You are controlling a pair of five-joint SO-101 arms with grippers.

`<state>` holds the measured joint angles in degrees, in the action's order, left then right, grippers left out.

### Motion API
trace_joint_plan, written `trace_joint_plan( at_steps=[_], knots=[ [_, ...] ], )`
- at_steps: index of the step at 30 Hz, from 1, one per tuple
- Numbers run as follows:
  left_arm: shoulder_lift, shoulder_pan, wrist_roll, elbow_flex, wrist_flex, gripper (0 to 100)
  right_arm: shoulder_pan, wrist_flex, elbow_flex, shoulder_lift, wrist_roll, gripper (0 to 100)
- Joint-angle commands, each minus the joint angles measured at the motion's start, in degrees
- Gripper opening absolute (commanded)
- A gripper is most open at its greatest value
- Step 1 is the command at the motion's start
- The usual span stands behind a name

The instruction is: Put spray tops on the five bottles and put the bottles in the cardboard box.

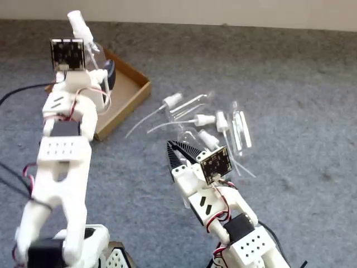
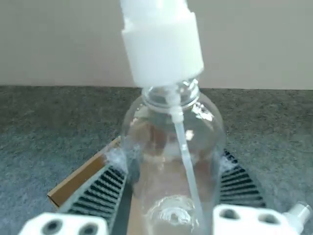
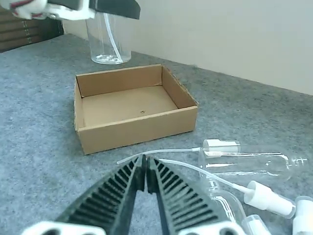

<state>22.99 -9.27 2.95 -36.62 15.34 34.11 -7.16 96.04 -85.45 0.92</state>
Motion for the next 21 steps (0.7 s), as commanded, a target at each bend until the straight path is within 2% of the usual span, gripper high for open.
trace_joint_plan(
  at_steps=[1, 10, 21],
  knots=[
    [-6.5, -1.2, -0.4, 7.3, -5.3, 9, -0.8, -0.5, 9.8, -0.2, -0.2, 0.8],
    [-28.0, -1.5, -0.6, 10.4, -31.9, 9, -0.9, -0.5, 9.8, -0.2, -0.2, 0.8],
    [-52.0, -4.9, -0.6, 31.5, -33.1, 9, -0.9, -0.5, 9.8, -0.2, -0.2, 0.8]
  ],
)
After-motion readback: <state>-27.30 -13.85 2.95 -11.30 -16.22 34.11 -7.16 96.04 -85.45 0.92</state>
